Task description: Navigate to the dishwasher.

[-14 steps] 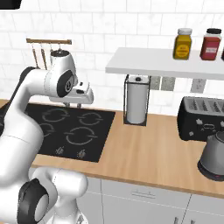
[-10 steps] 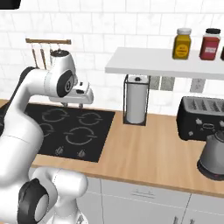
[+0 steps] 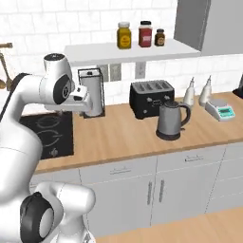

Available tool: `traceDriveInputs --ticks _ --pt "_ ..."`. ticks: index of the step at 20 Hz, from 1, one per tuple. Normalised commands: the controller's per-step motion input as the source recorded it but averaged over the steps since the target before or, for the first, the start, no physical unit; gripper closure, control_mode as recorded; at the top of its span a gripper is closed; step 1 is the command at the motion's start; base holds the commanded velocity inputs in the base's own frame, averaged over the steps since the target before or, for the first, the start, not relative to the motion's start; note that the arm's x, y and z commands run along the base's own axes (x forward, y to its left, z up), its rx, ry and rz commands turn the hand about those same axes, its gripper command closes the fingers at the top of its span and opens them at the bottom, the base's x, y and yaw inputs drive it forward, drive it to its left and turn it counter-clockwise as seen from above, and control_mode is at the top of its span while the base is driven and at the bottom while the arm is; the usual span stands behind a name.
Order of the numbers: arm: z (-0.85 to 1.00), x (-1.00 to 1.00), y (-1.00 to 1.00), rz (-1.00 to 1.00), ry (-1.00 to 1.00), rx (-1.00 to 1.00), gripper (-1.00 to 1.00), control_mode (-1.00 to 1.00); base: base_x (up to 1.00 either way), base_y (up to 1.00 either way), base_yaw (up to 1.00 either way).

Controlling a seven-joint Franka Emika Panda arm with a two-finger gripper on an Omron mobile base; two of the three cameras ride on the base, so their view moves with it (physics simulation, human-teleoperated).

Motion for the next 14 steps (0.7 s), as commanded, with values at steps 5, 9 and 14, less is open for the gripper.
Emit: traceDriveInputs --ticks 5,9,14 --pt "0.00 0.00 0.00 0.00 0.00 0.00 -1.00 1.00 -0.01 0.23 -0.92" --pt "0.00 0.00 0.00 0.00 0.00 0.00 -1.00 1.00 0.00 0.00 -0.99" --pt "0.00 0.00 0.00 0.00 0.00 0.00 -1.00 1.00 0.00 0.00 -0.97"
